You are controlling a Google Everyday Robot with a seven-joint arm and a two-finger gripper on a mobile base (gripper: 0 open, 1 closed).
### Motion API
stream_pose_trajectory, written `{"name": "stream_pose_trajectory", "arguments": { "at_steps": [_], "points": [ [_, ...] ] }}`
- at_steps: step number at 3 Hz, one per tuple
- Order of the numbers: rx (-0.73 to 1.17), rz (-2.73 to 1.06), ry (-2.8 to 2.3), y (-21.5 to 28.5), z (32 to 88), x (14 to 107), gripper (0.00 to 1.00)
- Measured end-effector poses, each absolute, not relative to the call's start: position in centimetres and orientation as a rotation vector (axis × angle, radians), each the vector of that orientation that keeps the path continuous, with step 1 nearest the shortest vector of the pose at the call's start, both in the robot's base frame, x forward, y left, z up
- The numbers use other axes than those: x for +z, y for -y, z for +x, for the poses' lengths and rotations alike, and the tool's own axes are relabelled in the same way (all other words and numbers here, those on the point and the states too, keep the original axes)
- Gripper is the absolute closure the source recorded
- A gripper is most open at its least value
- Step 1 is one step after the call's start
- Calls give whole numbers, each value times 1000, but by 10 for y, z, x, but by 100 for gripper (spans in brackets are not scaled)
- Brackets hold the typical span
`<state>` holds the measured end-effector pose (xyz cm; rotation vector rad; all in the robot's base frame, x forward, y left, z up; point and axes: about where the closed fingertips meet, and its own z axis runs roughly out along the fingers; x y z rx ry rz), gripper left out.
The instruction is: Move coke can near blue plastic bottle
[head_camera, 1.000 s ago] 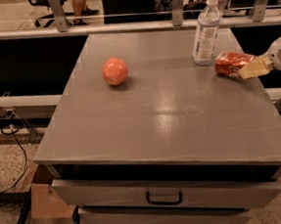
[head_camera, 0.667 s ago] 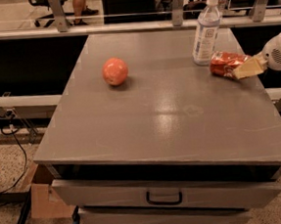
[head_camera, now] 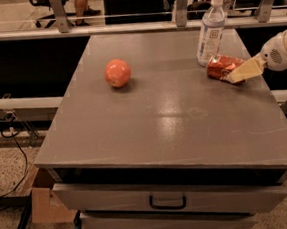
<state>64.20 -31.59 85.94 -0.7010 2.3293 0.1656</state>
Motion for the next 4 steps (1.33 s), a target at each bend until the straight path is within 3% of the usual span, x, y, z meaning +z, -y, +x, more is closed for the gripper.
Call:
{"name": "stream_pose_trajectory", "arguments": {
  "at_steps": [2, 4],
  "points": [
    [197, -675, -2276, 323, 631, 871, 0],
    [128, -709, -2097, 374, 571, 912, 0]
  ]
}}
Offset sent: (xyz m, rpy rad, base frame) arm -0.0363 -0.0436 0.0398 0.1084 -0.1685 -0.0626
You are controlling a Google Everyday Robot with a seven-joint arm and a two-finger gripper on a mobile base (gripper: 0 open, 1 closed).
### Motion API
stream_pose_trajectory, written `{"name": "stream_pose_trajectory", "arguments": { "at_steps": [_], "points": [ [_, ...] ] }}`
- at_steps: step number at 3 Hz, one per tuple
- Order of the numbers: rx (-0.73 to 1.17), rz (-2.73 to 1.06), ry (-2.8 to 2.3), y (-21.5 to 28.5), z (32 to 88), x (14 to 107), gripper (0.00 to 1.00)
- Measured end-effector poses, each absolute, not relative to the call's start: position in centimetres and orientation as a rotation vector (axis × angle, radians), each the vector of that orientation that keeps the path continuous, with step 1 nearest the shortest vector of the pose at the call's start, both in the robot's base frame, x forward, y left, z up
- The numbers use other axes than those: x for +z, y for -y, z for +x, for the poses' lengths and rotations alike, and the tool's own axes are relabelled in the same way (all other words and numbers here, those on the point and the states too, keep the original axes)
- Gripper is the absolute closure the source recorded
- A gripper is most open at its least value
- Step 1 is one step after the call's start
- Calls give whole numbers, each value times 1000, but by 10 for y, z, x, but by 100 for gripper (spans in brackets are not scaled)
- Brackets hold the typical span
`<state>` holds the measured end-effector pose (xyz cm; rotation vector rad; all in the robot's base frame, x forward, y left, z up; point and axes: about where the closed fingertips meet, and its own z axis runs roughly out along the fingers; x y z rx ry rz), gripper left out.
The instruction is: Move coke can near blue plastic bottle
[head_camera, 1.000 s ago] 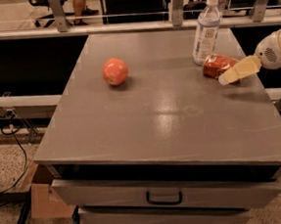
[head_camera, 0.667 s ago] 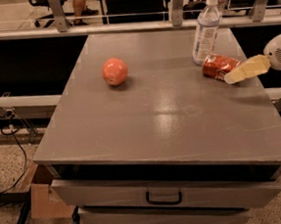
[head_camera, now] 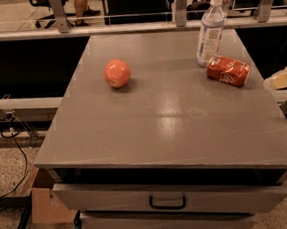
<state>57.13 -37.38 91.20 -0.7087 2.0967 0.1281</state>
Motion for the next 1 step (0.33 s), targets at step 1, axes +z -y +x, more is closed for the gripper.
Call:
{"name": "stream_pose_trajectory", "arguments": {
  "at_steps": [1],
  "points": [
    [128, -709, -2097, 374, 571, 912, 0]
  ]
}}
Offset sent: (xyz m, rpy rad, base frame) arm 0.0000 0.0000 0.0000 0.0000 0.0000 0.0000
